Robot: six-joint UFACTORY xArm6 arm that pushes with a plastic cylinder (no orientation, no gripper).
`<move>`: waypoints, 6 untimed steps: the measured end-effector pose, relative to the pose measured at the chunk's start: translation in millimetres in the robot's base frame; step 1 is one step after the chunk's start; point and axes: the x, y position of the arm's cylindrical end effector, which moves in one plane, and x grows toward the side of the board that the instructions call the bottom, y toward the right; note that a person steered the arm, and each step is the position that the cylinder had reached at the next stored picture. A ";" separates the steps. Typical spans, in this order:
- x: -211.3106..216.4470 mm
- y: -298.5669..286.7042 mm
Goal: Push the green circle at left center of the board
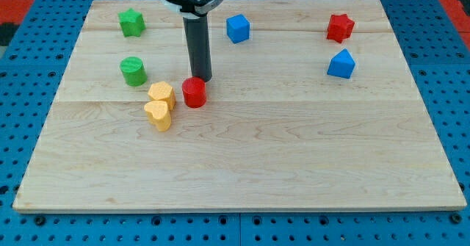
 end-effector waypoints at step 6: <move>-13.7 -158.4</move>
